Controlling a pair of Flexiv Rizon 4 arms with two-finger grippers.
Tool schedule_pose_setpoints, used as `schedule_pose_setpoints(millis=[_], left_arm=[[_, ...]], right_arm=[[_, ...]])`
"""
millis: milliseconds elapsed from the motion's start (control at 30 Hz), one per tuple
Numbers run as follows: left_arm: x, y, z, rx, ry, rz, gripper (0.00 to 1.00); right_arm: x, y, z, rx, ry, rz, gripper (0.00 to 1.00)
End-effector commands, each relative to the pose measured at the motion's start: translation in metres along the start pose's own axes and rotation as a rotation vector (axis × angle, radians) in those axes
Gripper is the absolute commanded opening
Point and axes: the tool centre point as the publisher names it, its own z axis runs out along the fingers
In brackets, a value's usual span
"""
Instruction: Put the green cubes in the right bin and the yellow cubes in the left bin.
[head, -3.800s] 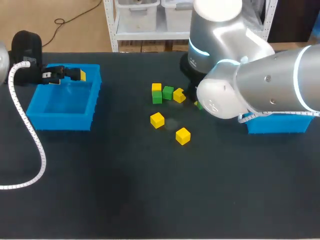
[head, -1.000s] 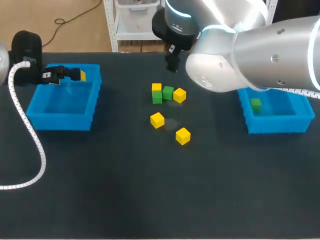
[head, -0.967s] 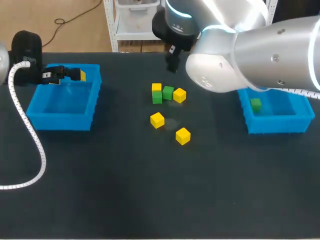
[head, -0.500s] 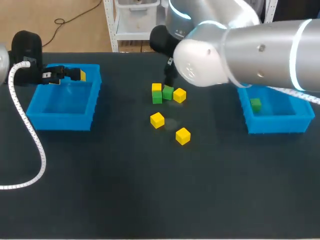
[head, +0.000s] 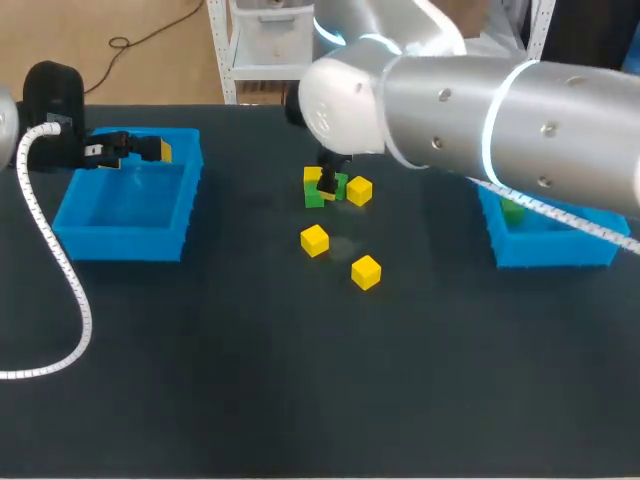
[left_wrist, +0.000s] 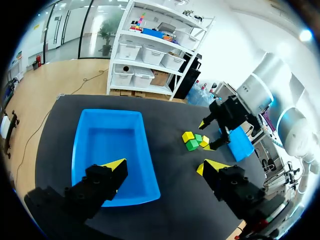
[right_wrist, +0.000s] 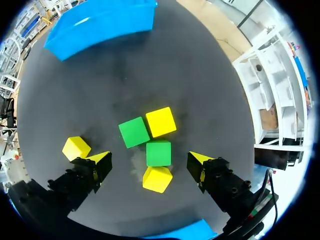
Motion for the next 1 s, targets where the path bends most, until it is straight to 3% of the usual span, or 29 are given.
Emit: schedule_pose_setpoints(millis=[33, 500, 533, 567, 600, 633, 833, 1000], left_arm=[[0.001, 0.002, 0.000, 0.011, -0.006, 0.002, 1.00], [0.001, 0.002, 0.000, 0.011, -0.006, 0.002, 1.00], [0.001, 0.002, 0.000, 0.011, -0.006, 0.002, 1.00], [0.001, 0.002, 0.000, 0.011, -0.006, 0.002, 1.00], [0.001, 0.002, 0.000, 0.011, -0.006, 0.002, 1.00], [0.001, 0.002, 0.000, 0.011, -0.006, 0.002, 1.00], [0.001, 0.002, 0.000, 0.011, -0.006, 0.002, 1.00], [0.001, 0.002, 0.000, 0.011, -0.006, 0.002, 1.00]], right_arm=[[0.000, -0.005, 0.008, -0.017, 0.006, 0.007, 1.00], [0.005, -0.003, 0.031, 0.005, 0.053, 0.027, 1.00], [0.006, -0.003, 0.033, 0.014, 0.061, 0.028, 0.80], [0.007, -0.003, 0.035, 0.014, 0.064, 0.032, 0.45], [0.008, -0.003, 0.037, 0.024, 0.074, 0.043, 0.27], [0.009, -0.003, 0.038, 0.028, 0.078, 0.044, 0.00], [0.012, -0.005, 0.036, 0.061, 0.076, 0.078, 0.00], [0.010, -0.014, 0.013, 0.129, 0.040, 0.116, 0.00]])
